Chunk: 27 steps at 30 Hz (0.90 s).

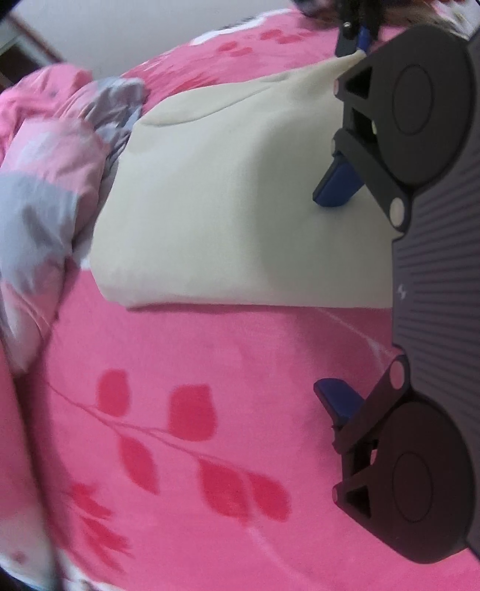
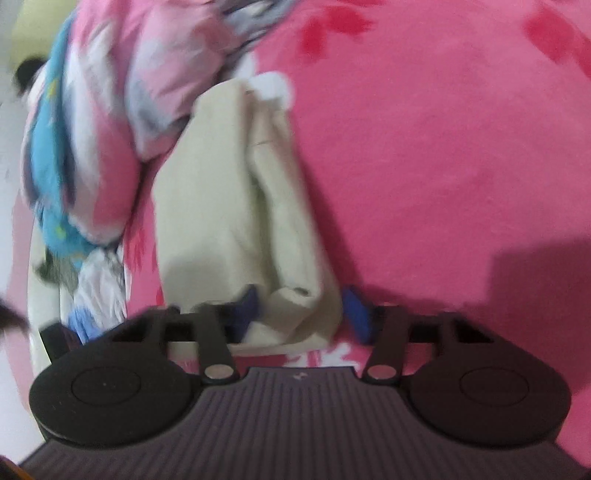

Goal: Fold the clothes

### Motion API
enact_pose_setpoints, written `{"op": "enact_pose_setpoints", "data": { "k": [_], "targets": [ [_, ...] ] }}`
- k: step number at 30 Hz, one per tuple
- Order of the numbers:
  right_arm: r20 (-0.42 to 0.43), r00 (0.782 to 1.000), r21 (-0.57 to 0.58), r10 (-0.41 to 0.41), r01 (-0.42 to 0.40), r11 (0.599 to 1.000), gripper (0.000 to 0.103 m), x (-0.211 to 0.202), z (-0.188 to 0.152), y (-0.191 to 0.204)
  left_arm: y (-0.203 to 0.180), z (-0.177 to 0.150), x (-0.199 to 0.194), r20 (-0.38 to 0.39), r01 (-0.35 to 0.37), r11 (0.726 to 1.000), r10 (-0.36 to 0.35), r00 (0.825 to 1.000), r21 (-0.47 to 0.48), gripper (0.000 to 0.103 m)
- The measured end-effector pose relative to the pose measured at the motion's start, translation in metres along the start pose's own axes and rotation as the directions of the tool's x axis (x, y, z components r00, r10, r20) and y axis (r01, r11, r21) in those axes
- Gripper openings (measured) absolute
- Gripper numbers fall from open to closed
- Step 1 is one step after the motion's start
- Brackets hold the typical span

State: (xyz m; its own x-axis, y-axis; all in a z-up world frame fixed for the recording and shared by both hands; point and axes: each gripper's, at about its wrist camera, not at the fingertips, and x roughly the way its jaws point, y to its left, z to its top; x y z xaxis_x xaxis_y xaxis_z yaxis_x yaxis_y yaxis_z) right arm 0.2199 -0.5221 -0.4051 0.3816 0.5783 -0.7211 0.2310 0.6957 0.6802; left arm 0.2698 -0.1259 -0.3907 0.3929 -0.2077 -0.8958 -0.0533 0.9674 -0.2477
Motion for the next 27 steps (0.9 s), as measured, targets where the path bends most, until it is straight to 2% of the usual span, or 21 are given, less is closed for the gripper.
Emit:
{"op": "enact_pose_setpoints", "data": {
  "k": [2,5,8,10,13,16,20,22,24,27],
  "targets": [
    [-0.008,1.0,-0.016,0.018,-0.018,1.0,0.012,0.001,-0.005,0.011,-0.004,0.002,-0.002,0.0,-0.003,0.999,0.003,1.0,0.035,0.098],
    [0.007,0.998,-0.003,0.063,-0.063,0.998,0.011,-0.005,-0.011,0.021,-0.002,0.008,-0.003,-0.003,0.008,0.997,-0.008,1.0,0.082,0.098],
    [0.011,0.999,0.09,0.039,-0.04,0.995,0.011,0.0,-0.017,0.001,0.003,0.011,-0.001,-0.02,0.043,0.994,-0.041,0.999,0.099,0.098],
    [0.011,1.0,0.192,0.023,-0.025,0.981,0.011,0.007,-0.02,-0.023,0.003,0.015,0.001,-0.038,0.055,0.992,-0.051,0.998,0.116,0.098],
    [0.073,0.982,0.381,0.172,-0.186,0.906,0.008,0.001,-0.031,-0.04,0.002,0.02,-0.002,-0.047,0.061,0.983,-0.053,0.997,0.175,0.097],
    [0.109,0.968,0.381,0.227,-0.251,0.89,0.008,-0.004,-0.036,-0.035,0.008,0.024,0.003,-0.082,0.098,0.98,-0.085,0.993,0.171,0.097],
    [0.101,0.981,0.425,0.164,-0.192,0.885,0.013,0.001,-0.037,-0.048,0.007,0.028,0.004,-0.107,0.108,0.977,-0.089,0.99,0.185,0.097],
    [0.106,0.985,0.431,0.133,-0.166,0.887,0.019,0.001,-0.036,-0.052,0.006,0.029,0.004,-0.114,0.108,0.975,-0.087,0.99,0.194,0.097],
    [0.141,0.986,0.36,0.09,-0.136,0.923,0.027,-0.015,-0.032,-0.037,0.008,0.03,0.005,-0.124,0.117,0.976,-0.095,0.988,0.185,0.097],
    [0.183,0.983,0.287,0.03,-0.083,0.954,0.028,-0.028,-0.024,-0.025,0.011,0.03,0.006,-0.132,0.129,0.977,-0.108,0.985,0.167,0.097]
  ]
}}
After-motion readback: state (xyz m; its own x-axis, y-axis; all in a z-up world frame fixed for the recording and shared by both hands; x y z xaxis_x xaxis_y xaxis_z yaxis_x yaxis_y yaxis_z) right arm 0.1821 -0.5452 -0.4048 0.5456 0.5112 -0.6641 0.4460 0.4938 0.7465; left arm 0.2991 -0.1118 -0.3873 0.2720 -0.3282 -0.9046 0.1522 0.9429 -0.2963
